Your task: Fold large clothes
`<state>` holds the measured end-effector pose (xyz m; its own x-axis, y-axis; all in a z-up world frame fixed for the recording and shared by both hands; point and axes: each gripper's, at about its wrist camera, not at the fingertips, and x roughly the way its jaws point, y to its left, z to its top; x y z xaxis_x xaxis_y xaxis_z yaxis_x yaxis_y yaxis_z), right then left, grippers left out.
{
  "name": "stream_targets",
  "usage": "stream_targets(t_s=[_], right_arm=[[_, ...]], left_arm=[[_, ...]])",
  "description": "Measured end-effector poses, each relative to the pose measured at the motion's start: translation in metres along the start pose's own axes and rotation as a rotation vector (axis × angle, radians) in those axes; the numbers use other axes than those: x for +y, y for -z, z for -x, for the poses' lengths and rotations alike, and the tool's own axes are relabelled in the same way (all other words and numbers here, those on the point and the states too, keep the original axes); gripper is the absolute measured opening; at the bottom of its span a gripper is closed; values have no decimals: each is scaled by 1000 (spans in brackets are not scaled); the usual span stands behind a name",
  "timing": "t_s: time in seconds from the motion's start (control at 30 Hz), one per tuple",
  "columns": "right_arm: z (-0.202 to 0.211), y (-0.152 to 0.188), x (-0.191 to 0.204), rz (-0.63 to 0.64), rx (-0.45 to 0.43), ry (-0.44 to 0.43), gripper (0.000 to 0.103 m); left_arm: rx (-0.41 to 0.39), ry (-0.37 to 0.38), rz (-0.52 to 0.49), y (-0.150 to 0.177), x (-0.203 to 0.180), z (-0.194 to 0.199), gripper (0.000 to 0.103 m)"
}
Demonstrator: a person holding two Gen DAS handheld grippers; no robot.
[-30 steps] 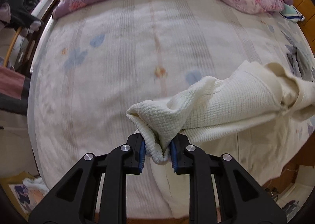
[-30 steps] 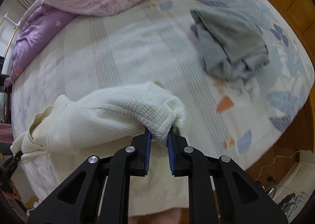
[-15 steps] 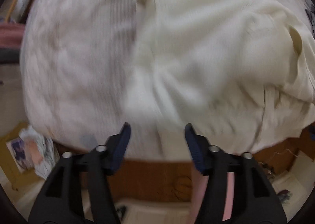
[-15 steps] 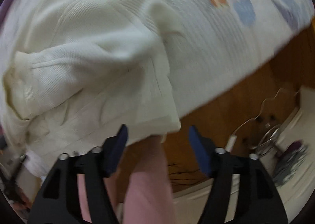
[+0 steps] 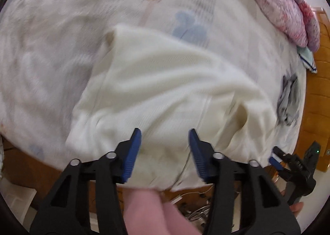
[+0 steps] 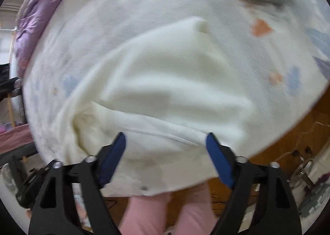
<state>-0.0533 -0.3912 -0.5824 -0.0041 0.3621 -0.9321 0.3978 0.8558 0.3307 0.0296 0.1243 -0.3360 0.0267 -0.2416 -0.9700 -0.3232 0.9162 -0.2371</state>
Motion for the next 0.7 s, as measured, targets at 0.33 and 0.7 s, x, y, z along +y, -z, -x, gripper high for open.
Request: stream_targets(t_s=[0.33, 0.7], right_arm=[[-103, -47, 51, -53, 279, -11, 49], [-107, -7, 33, 3, 393, 49, 51]], left_arm=[[182, -1, -93, -70, -24, -70, 41], [237, -88, -208, -7, -20, -77, 40]])
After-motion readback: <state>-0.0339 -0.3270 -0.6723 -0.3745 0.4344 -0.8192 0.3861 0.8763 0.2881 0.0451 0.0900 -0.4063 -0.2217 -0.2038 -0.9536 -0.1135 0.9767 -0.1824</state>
